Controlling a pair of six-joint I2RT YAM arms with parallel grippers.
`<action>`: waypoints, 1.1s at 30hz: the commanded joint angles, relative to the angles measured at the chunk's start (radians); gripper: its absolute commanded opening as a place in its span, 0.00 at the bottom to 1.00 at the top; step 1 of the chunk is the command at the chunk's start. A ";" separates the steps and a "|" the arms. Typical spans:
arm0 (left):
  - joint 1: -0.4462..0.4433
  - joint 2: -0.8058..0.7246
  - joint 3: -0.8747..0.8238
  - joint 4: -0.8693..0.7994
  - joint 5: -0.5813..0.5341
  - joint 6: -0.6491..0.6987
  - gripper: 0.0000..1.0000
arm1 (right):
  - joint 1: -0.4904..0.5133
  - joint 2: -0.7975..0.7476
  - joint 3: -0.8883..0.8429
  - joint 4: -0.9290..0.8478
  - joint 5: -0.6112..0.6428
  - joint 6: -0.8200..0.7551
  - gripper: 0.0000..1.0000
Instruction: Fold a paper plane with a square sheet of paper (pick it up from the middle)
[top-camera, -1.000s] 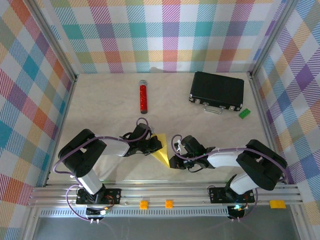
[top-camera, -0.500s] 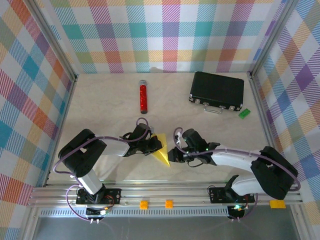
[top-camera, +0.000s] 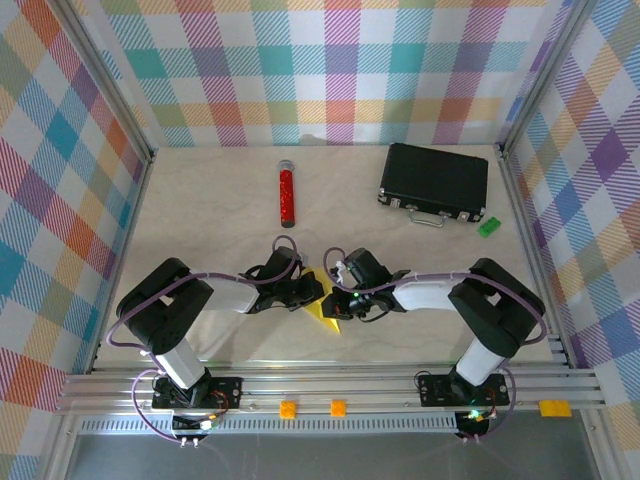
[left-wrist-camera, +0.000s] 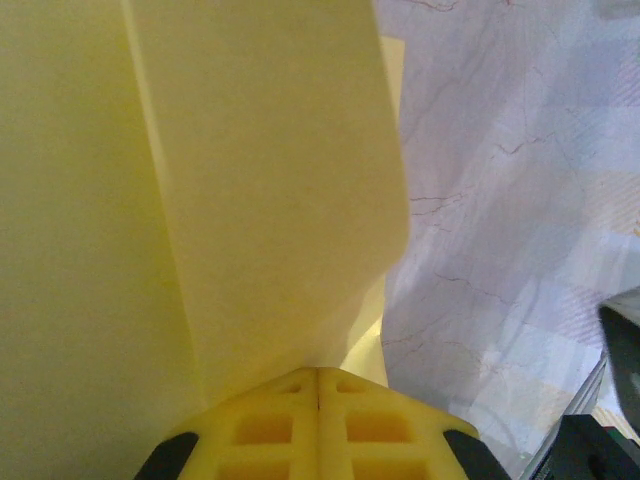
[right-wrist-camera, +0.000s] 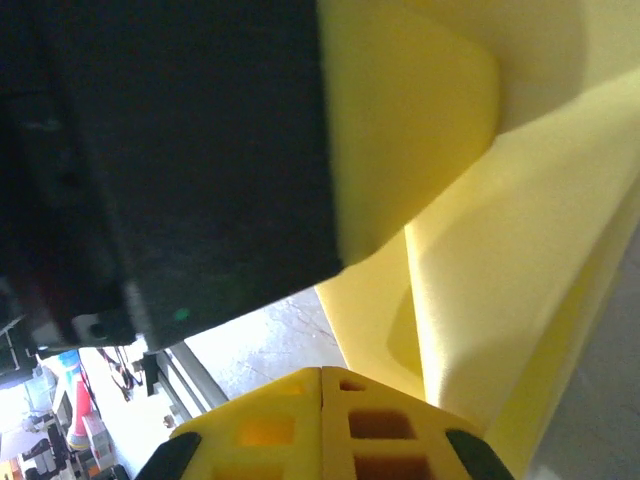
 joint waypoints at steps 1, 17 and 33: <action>-0.007 0.038 -0.025 -0.065 -0.028 0.014 0.00 | 0.004 0.015 0.024 -0.044 0.005 -0.014 0.01; -0.008 0.031 -0.017 -0.099 -0.036 0.028 0.00 | 0.007 -0.023 -0.058 -0.063 0.047 -0.015 0.04; -0.008 0.032 -0.012 -0.106 -0.031 0.030 0.00 | 0.068 -0.039 0.030 -0.156 0.078 -0.079 0.06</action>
